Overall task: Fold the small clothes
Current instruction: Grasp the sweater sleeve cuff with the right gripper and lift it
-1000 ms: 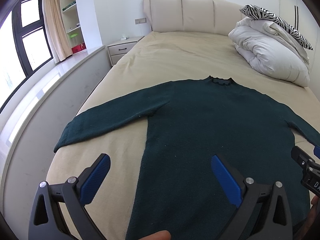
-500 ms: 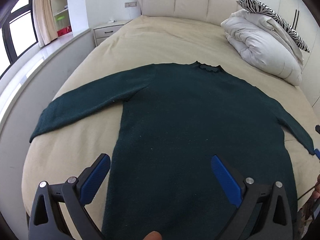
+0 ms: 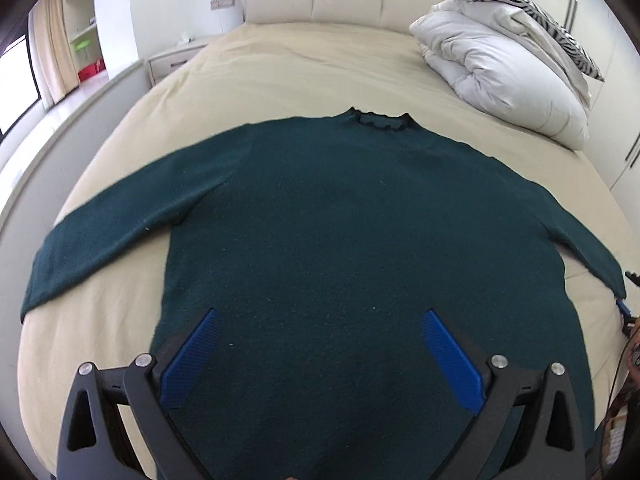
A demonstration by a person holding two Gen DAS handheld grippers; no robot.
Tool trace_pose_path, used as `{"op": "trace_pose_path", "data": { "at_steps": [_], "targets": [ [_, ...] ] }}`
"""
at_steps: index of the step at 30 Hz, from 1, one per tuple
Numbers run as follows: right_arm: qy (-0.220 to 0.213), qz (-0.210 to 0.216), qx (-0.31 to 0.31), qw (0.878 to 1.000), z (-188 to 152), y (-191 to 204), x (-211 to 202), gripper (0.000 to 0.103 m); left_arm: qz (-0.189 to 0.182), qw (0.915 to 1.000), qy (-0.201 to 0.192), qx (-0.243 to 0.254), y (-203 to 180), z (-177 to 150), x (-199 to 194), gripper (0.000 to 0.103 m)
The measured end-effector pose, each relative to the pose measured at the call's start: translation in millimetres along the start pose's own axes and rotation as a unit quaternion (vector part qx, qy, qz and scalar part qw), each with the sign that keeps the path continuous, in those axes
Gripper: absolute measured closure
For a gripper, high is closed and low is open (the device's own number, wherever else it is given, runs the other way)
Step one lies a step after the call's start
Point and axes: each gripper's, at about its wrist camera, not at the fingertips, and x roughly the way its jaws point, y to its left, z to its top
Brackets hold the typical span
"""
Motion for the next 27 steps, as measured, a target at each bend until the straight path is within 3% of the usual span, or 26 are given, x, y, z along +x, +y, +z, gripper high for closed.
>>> {"op": "trace_pose_path", "data": {
  "at_steps": [3,8,12,14,17,20,23,27],
  "targets": [
    [-0.01,0.021,0.006,1.0,20.6,0.0,20.3,0.048,-0.014,0.9999,-0.004,-0.005,-1.0,6.1,5.3,0.0],
    [-0.015,-0.011,-0.021,1.0,46.3,14.2,45.3,0.092,-0.063,0.9977,0.008,-0.022,4.3,12.3,16.9,0.0],
    [-0.023,-0.032,-0.084,0.996,36.9,50.7,43.9,0.096,-0.112,0.9921,0.006,-0.056,17.2,15.8,21.3,0.0],
    [-0.024,-0.026,-0.142,0.989,24.1,87.9,43.0,0.096,-0.128,0.9897,0.001,-0.065,23.2,19.3,22.5,0.0],
    [-0.008,0.005,-0.227,0.974,-10.4,157.7,48.7,0.096,-0.153,0.9844,-0.012,-0.087,36.8,27.2,21.2,0.001],
    [0.026,0.053,-0.305,0.951,-68.3,232.1,62.8,0.096,-0.17,0.9796,-0.027,-0.104,50.7,36.2,18.8,0.001],
    [0.085,0.1,-0.36,0.924,-147.4,291.5,88.5,0.097,-0.178,0.9757,-0.041,-0.122,67.7,42.0,17.1,0.002],
    [0.162,0.12,-0.404,0.892,-253.3,332.2,134.5,0.096,-0.192,0.9693,-0.043,-0.147,88.2,43.1,22.6,0.003]
  ]
}}
